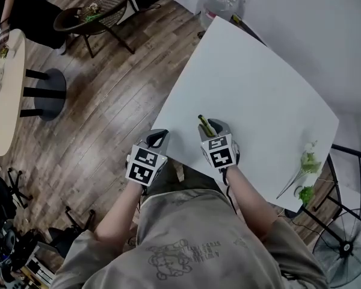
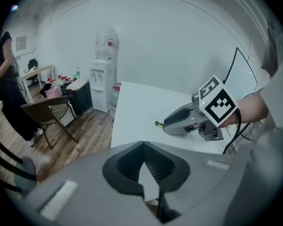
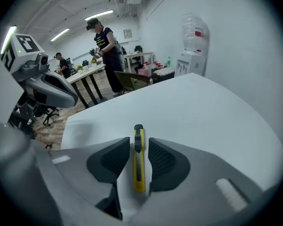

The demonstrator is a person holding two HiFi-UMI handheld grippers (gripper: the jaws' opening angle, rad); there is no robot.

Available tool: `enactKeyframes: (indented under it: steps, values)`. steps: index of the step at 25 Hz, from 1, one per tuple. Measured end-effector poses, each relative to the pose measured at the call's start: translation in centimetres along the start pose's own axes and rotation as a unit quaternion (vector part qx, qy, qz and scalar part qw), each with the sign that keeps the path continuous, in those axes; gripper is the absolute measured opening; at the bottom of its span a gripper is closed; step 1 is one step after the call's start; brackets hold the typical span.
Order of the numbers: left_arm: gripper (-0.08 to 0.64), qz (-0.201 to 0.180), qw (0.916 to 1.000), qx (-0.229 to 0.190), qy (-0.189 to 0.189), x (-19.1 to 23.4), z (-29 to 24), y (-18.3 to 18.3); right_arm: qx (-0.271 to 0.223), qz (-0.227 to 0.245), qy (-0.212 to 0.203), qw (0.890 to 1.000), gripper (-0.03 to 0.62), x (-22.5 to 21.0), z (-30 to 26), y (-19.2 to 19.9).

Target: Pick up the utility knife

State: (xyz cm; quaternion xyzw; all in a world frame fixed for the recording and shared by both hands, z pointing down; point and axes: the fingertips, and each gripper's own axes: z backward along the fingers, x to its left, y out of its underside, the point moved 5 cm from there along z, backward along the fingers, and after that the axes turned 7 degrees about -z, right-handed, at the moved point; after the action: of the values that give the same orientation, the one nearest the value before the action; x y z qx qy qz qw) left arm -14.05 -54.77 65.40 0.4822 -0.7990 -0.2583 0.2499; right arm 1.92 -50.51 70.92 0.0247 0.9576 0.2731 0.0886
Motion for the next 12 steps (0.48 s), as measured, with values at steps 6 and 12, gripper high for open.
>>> enactKeyframes:
  steps: [6,12]
  values:
    - [0.000,-0.006,0.9997,0.015,0.021,1.7,-0.3,0.7,-0.008,-0.014,0.024,1.000,0.092,0.5,-0.3,0.0]
    - [0.000,-0.028,0.9987,0.014,0.040,2.3,-0.3,-0.2,-0.017,-0.062,0.045,0.997,0.091,0.3,0.7,-0.3]
